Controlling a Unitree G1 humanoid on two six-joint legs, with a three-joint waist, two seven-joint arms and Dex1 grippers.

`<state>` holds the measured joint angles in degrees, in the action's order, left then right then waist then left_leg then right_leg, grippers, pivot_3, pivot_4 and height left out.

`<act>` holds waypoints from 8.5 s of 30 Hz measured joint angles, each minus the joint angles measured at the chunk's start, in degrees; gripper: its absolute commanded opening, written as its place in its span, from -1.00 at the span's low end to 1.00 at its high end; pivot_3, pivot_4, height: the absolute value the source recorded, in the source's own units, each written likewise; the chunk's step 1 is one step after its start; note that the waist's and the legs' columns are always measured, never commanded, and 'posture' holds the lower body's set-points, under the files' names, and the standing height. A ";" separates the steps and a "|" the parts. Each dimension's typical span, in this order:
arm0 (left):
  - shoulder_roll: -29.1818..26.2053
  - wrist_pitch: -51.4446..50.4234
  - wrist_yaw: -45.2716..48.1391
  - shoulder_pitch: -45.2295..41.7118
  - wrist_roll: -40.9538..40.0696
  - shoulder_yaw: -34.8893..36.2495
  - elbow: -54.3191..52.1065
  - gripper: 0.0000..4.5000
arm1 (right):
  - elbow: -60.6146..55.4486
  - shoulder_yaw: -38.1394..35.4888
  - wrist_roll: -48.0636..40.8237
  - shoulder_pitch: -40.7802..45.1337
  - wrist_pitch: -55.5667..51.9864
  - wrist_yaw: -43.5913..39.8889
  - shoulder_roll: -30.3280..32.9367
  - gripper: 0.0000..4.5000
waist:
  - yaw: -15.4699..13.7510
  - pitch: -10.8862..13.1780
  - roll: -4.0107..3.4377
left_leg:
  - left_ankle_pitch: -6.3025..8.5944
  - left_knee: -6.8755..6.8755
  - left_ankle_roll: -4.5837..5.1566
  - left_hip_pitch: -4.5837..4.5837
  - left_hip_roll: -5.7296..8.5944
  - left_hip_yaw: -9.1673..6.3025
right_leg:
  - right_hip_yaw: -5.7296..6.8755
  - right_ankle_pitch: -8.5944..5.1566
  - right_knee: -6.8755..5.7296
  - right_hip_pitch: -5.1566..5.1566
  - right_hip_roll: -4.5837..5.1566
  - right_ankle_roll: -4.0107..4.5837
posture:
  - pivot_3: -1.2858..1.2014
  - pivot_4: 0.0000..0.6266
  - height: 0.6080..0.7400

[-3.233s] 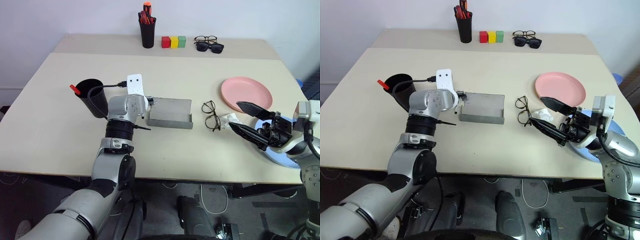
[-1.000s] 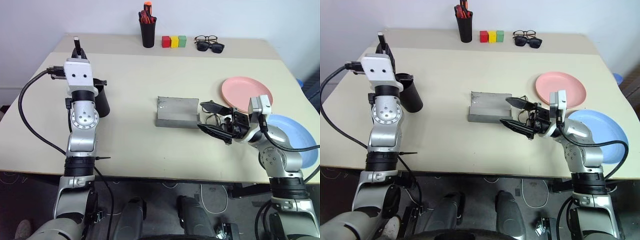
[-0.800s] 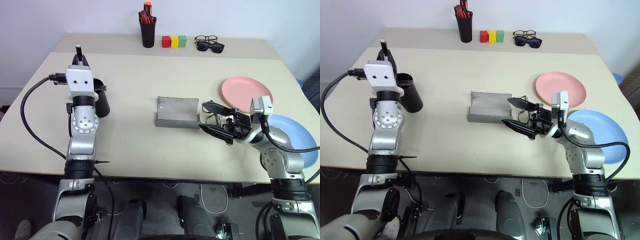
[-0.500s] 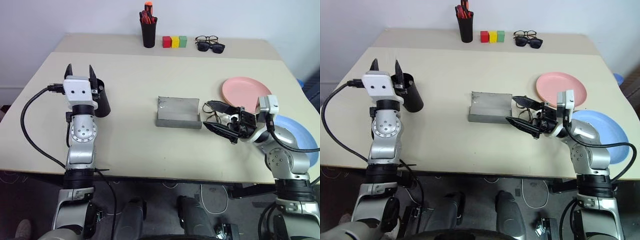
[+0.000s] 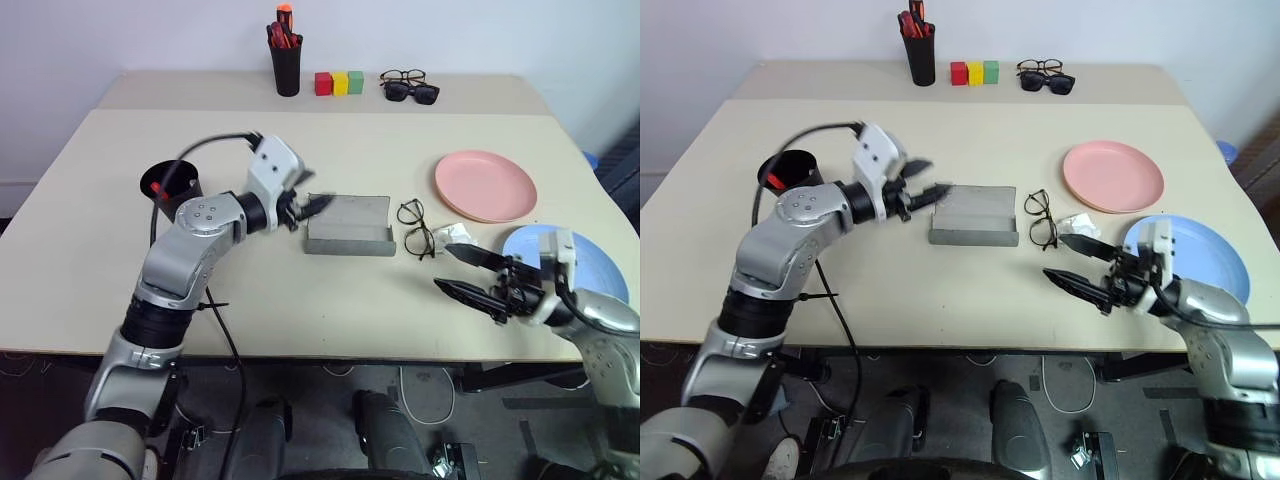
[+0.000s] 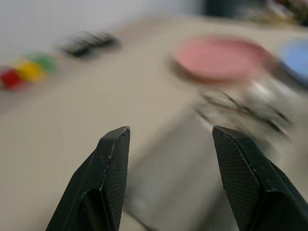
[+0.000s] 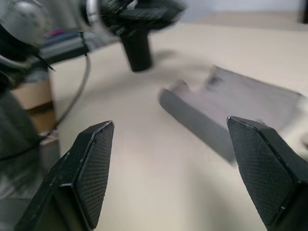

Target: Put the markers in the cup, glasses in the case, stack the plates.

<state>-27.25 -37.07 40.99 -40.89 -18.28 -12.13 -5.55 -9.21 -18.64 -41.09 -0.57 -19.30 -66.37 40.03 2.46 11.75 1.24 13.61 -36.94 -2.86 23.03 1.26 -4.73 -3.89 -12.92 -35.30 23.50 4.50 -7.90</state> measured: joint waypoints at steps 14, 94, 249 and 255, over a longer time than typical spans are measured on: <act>5.02 29.44 33.65 -23.49 14.17 -13.74 49.03 0.22 | -17.25 -17.01 3.79 -24.88 2.93 9.19 -1.31 0.69 | -1.15 0.01 0.04 | 0.04 -0.12 0.07 0.28 0.03 0.05 | -0.02 -0.03 0.25 0.10 0.08 0.06 | 0.03 -0.52 1.00; -2.94 10.98 26.93 8.64 -0.67 0.16 -4.98 0.76 | 27.92 18.22 16.73 33.42 -10.74 9.35 -0.54 0.69 | -1.31 -0.07 -0.22 | 0.07 -0.18 0.15 0.15 0.05 0.04 | -0.03 0.12 0.10 0.02 0.13 -0.13 | 0.03 -0.52 1.00; -20.24 16.32 25.26 39.61 -18.04 22.41 -17.69 0.79 | 13.92 29.03 23.45 30.42 -3.84 -5.96 -3.95 0.81 | 0.08 0.02 -0.39 | 0.07 -0.04 0.13 0.06 -0.05 0.09 | -0.03 0.00 0.10 0.10 0.11 0.14 | 0.03 -0.52 1.00; -17.41 15.96 19.74 33.88 -15.95 21.50 -15.19 0.79 | 9.99 24.71 20.93 28.66 -6.90 -1.87 -3.12 0.99 | -0.12 0.03 -0.39 | 0.07 -0.05 0.13 0.09 -0.02 0.08 | -0.03 0.01 0.10 0.09 0.12 0.12 | 0.03 -0.52 1.00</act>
<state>-44.66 -21.11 60.74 -7.02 -34.23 9.38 -20.75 0.79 6.07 -20.16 28.10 -26.20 -68.24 36.91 2.34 11.78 0.85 13.68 -36.99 -2.73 23.11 1.24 -4.64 -3.92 -12.91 -35.20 23.58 4.63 -7.77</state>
